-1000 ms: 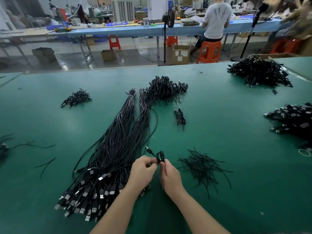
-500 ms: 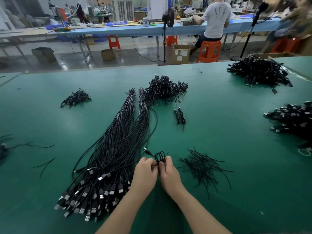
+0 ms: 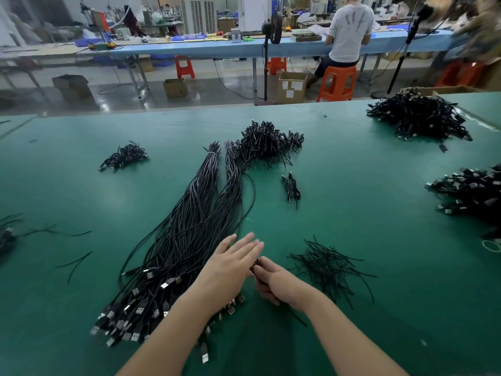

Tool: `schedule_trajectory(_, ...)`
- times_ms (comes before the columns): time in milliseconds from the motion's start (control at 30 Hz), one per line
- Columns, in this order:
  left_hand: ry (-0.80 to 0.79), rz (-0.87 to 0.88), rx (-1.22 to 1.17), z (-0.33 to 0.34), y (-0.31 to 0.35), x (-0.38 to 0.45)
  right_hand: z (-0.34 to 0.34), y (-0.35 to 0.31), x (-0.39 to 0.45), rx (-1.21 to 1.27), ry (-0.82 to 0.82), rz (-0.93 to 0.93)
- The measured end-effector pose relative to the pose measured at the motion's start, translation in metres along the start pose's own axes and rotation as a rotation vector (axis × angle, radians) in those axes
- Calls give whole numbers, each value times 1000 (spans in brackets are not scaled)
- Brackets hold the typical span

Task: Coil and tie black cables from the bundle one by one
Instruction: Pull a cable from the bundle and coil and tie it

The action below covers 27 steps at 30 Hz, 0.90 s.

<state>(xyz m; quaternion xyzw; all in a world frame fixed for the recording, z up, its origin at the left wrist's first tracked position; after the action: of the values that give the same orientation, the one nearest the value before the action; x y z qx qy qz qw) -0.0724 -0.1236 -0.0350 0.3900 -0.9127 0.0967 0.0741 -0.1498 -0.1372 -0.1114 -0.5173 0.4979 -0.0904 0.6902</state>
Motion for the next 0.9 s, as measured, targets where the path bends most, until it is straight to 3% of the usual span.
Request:
schedule_trajectory(233,-58,-144,-215,-1,-14,-4,-1,3,3,-85,29,-20)
schedule_trajectory(433,-160,-237,-244,8,-19,-8,-3,1,2,-163,143,-55)
schedule_trajectory(533,-142,-369,-377,15,-24,-14,-5,2,-2,-277,258,-91)
schedule_trajectory(667,-137,-515,-551,23,-29,-22,-4,6,-7,-286,278,-106)
schedule_trajectory(900,-145,-631,-759,32,-34,-24,-2,11,-13,-365,354,-195)
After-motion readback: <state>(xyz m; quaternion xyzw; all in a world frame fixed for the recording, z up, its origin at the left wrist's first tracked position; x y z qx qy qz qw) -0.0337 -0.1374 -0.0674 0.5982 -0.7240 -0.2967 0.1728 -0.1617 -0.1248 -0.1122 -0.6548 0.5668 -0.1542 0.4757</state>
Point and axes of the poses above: each hand's wrist, its own x-axis towards the middle knuckle, its own z-axis out of the palm, y = z × x, the point moved 9 cm from there along x, towards the middle knuckle, and after that the axes turned 14 degrees about z, right-handed, at the moved point
